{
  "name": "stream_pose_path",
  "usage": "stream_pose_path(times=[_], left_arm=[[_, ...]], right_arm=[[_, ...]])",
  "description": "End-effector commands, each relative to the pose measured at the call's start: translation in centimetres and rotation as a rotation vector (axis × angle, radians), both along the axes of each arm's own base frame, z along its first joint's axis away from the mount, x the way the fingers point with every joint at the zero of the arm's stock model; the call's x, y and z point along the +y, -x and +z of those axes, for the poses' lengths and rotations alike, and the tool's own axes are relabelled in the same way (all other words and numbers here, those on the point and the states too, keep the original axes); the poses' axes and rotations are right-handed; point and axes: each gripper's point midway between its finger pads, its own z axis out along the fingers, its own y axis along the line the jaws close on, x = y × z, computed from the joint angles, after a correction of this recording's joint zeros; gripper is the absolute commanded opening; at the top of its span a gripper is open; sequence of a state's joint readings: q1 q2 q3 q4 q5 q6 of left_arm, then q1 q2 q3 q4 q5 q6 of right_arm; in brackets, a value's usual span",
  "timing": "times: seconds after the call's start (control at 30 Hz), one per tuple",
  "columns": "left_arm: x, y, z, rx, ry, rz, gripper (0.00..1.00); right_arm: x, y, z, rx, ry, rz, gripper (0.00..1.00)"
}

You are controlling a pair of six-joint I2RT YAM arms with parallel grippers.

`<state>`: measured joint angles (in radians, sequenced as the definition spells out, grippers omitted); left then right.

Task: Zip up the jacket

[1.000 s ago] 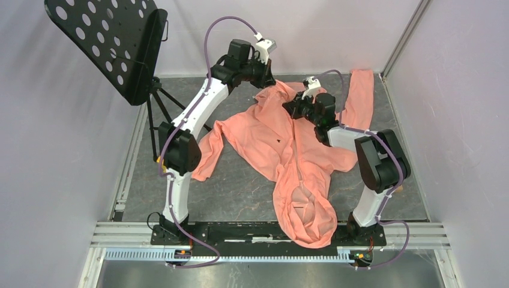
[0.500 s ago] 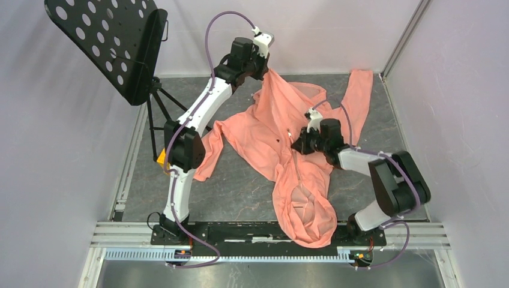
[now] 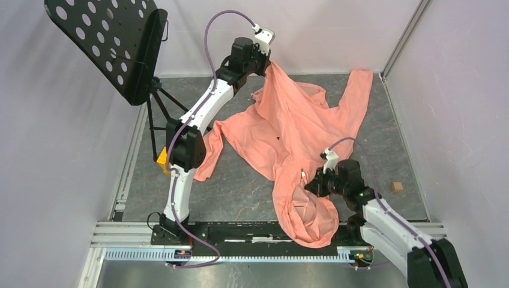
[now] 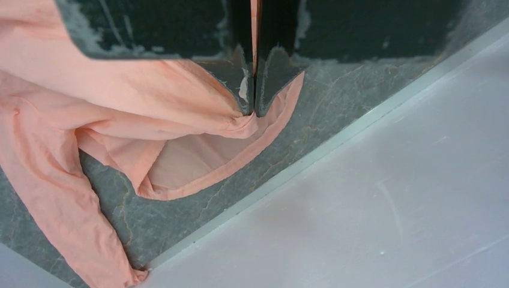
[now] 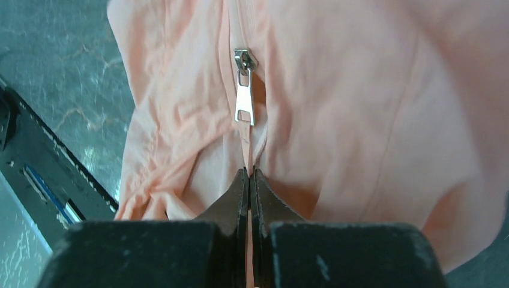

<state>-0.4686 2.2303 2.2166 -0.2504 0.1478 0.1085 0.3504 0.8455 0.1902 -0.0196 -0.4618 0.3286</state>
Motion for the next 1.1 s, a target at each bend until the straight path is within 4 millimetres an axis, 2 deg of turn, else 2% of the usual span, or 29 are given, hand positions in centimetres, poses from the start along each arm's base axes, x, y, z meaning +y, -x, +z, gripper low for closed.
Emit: stream_pose_path(times=[0.0,0.4,0.67,0.83,1.07], left_arm=[[0.3,-1.6,0.4,-0.076,0.019,0.039,0.02],[0.8,-2.6,-1.7,-0.053,-0.036,0.082,0.02],[0.8,-3.2,-1.4,-0.070,-0.050,0.091,0.02],[1.6,-3.6,-0.6,-0.107,-0.089,0.117,0.02],[2.1,-4.4,-0.9,-0.120,-0.134,0.142,0.02]], right_arm=[[-0.8,3.9,-2.6,0.116,-0.005,-0.012,0.00],[-1.7,6.6,-2.8,0.158,0.019,0.008,0.00],[-2.8,8.3,-3.5,0.201,0.059,-0.007,0.00],[-3.1,8.4,-3.9,0.202,0.059,-0.038,0.00],[-3.8,8.7,-3.9,0.213,0.096,-0.054,0.00]])
